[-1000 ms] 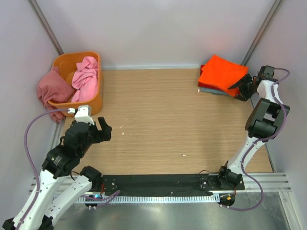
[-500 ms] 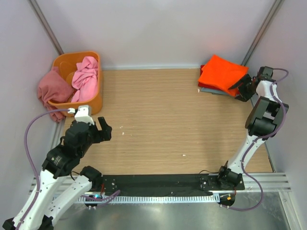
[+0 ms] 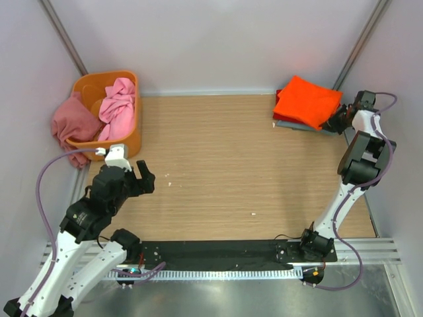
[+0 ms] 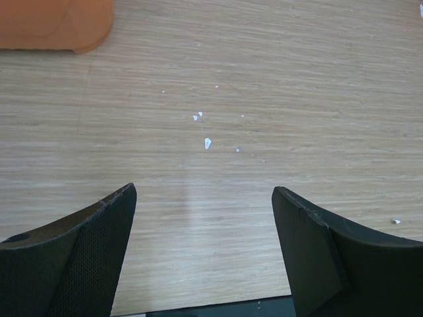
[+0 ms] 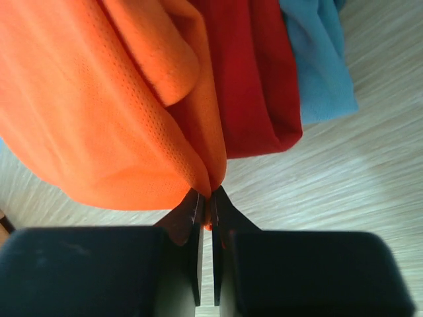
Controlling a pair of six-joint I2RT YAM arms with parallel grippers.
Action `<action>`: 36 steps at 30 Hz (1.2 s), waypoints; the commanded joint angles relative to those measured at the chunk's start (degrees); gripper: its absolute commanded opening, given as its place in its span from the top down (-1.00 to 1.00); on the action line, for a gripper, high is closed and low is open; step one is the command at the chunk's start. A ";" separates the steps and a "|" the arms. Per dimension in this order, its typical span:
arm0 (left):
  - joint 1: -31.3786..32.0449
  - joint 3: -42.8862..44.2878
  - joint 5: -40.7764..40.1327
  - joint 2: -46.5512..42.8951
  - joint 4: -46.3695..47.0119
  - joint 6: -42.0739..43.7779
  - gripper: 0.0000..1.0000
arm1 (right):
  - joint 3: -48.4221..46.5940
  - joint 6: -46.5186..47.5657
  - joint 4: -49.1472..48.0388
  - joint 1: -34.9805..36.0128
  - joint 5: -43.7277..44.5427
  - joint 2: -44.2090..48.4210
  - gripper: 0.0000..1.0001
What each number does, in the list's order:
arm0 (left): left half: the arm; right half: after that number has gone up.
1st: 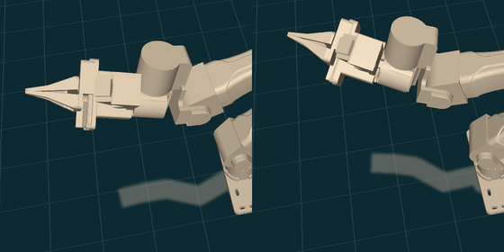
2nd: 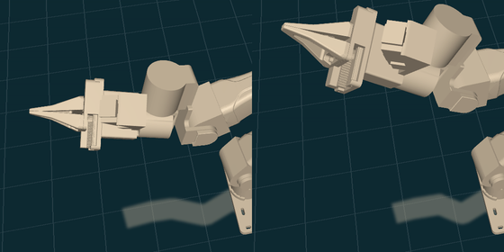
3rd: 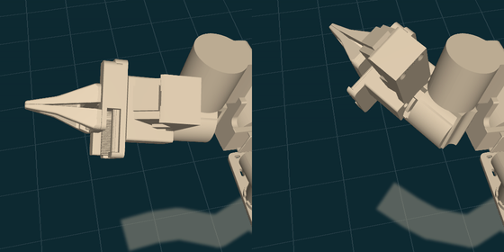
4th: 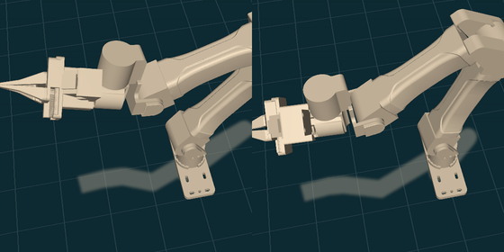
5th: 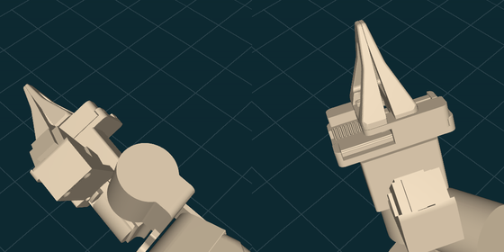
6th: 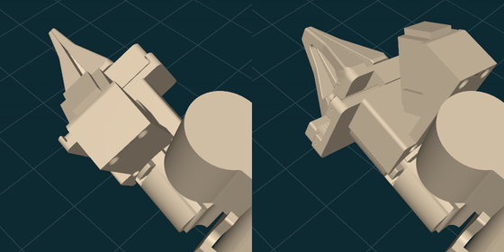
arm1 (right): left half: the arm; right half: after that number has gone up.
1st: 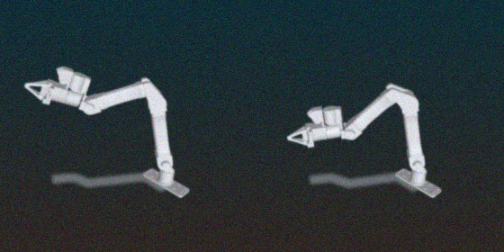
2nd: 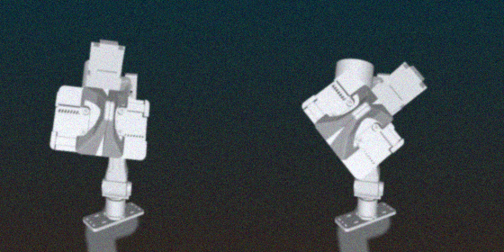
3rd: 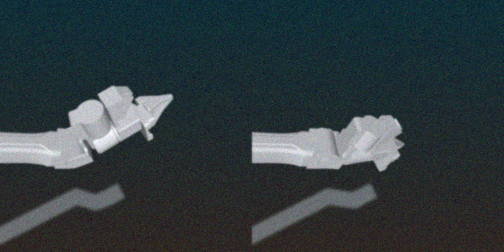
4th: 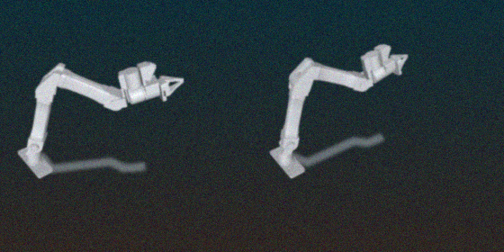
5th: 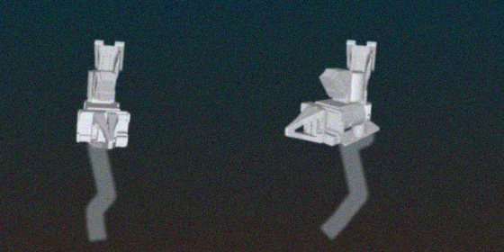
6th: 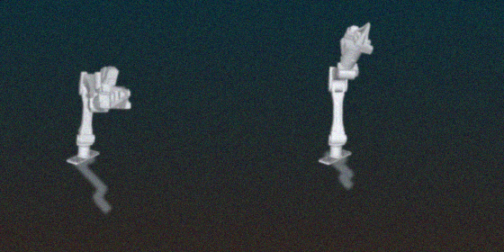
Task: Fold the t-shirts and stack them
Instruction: Neatly place the folded tshirt to the corner
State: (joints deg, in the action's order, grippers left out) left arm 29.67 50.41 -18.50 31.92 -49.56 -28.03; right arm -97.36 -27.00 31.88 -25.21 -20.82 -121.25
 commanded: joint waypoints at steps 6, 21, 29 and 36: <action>0.12 -0.32 -0.22 0.16 2.63 0.52 -0.70 | -10.21 2.04 3.26 0.08 7.97 0.32 0.94; 0.12 -0.32 0.48 0.69 2.80 0.70 -0.70 | -9.78 4.15 5.39 -0.98 10.90 -3.03 0.87; 0.12 -0.32 0.31 0.25 2.71 0.70 -0.70 | -10.92 4.59 12.58 -0.98 15.71 5.82 -0.03; 0.12 -0.40 -0.04 -0.72 2.54 0.52 -0.70 | -4.77 5.12 14.43 -0.98 18.54 22.87 -0.21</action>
State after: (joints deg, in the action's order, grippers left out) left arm 29.67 50.30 -18.22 32.27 -49.52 -28.01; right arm -102.13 -22.83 45.82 -25.89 -4.43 -110.21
